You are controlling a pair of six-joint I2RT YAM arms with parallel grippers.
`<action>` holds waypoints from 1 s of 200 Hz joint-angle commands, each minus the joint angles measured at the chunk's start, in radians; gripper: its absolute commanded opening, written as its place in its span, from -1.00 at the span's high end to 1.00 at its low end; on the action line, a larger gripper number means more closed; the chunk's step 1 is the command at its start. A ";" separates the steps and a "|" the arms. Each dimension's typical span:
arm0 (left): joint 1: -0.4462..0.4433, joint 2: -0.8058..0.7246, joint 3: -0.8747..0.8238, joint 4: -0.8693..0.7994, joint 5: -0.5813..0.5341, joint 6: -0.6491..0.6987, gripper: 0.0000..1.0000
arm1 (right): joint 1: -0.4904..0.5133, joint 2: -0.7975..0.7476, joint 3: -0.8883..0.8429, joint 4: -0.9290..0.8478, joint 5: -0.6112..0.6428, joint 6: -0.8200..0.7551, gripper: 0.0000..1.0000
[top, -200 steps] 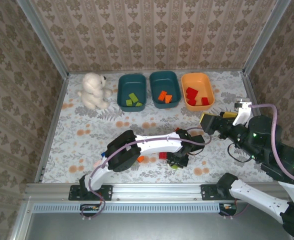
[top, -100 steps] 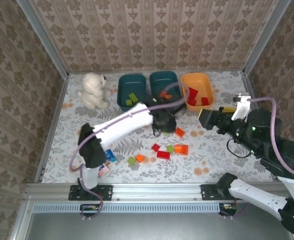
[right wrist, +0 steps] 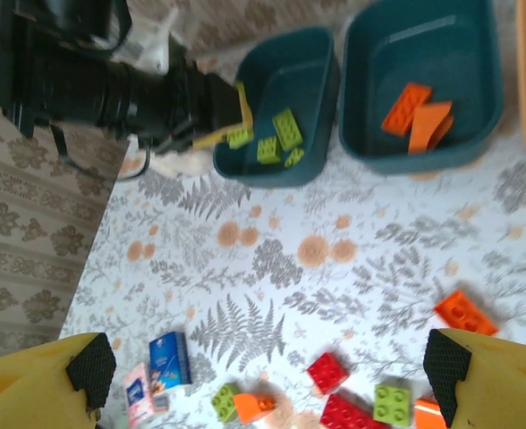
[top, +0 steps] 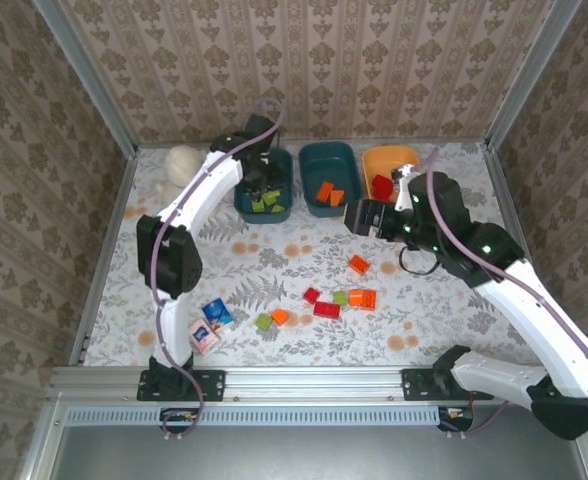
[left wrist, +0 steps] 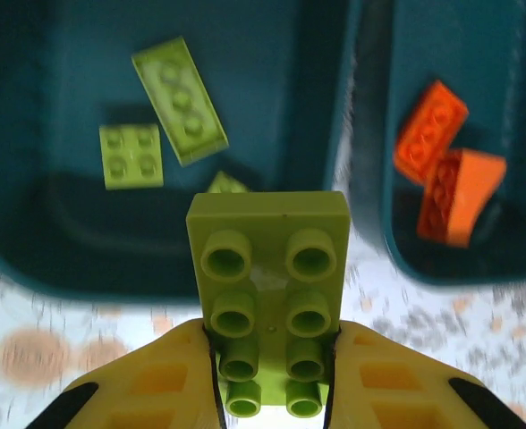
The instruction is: Sort the legos into containers by color
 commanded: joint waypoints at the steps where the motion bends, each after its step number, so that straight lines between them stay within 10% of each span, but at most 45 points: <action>1: 0.050 0.089 0.104 0.105 0.099 0.039 0.65 | -0.038 0.065 -0.013 0.112 -0.177 0.081 -0.84; 145: 0.100 0.393 0.248 0.178 0.185 -0.083 0.63 | -0.112 0.215 0.041 0.150 -0.233 0.098 -0.81; 200: 0.097 0.388 0.241 0.129 0.210 -0.115 0.21 | -0.115 0.238 0.048 0.094 -0.206 0.061 -0.81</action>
